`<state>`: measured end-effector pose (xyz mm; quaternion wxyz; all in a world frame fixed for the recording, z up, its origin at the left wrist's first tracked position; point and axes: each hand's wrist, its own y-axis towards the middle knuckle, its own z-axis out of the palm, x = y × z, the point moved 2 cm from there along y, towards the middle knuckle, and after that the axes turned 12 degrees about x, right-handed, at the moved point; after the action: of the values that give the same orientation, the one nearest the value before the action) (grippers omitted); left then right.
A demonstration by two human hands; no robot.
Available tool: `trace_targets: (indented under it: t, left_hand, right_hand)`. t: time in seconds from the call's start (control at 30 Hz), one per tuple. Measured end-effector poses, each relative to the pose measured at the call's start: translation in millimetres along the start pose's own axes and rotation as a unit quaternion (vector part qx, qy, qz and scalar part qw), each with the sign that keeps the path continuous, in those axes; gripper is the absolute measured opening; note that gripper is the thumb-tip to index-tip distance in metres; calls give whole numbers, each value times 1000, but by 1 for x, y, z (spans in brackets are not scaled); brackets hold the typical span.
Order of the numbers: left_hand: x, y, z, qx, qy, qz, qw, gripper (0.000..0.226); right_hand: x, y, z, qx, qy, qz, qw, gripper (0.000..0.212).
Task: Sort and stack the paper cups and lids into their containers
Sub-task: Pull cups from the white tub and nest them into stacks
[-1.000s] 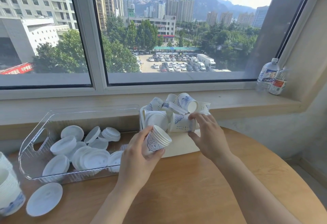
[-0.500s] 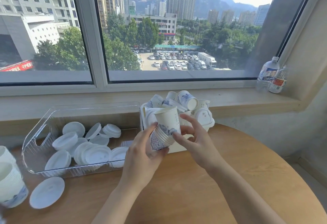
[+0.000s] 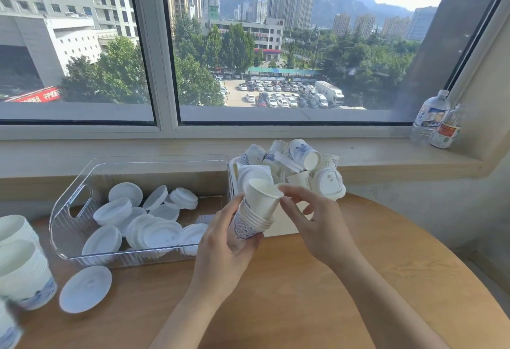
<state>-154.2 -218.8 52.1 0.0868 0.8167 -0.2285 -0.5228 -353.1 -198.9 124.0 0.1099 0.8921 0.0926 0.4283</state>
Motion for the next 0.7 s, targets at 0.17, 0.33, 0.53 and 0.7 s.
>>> trace_targets:
  t: [0.17, 0.33, 0.53, 0.7]
  left_hand:
    - [5, -1, -5, -16, -8, -4, 1000, 78]
    - [15, 0, -14, -28, 7, -6, 1000, 83]
    - [26, 3, -33, -56, 18, -12, 998, 76]
    - [36, 4, -43, -55, 23, -20, 998, 75]
  right_hand:
    - [-1, -1, 14, 40, -20, 12, 999, 20]
    - [-11, 10, 32, 76, -70, -28, 994, 24]
    - [-19, 40, 40, -38, -147, -67, 986, 55]
    - [-32, 61, 54, -25, -183, -55, 981, 73]
